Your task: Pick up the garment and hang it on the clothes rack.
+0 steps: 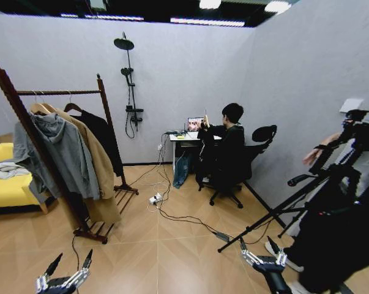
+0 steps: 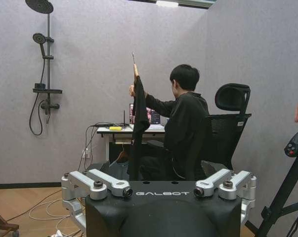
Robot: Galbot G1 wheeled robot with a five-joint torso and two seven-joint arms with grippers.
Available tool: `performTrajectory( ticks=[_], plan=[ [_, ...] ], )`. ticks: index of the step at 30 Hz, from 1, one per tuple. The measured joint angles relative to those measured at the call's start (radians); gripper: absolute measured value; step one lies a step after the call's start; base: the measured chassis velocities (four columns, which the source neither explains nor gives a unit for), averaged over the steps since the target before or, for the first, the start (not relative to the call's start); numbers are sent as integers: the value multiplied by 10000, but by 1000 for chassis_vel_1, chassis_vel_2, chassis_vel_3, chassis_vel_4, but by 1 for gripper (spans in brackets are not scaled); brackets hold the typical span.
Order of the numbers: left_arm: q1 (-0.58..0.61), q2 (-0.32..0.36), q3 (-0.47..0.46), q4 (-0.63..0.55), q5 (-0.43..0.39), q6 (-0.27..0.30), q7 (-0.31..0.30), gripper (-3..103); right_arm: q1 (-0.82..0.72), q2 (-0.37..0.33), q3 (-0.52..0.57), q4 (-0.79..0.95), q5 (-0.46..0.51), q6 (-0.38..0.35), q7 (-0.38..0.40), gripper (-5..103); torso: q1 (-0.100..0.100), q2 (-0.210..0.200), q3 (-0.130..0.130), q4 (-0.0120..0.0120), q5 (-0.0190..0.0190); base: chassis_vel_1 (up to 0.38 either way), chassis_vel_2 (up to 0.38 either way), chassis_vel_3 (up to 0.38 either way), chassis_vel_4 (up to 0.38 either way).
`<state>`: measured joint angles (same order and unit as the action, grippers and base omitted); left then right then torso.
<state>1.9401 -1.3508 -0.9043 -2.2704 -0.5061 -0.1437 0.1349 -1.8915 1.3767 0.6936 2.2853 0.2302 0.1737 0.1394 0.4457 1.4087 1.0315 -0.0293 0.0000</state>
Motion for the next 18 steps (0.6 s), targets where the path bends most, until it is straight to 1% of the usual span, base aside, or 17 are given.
performTrajectory(
  ticks=[18],
  plan=[
    [1, 0, 0, 0, 0, 0, 0, 100, 0, 0, 0, 0, 0, 0, 0, 100, 0, 0, -1, 0, 0, 0, 0, 0, 0]
  ],
)
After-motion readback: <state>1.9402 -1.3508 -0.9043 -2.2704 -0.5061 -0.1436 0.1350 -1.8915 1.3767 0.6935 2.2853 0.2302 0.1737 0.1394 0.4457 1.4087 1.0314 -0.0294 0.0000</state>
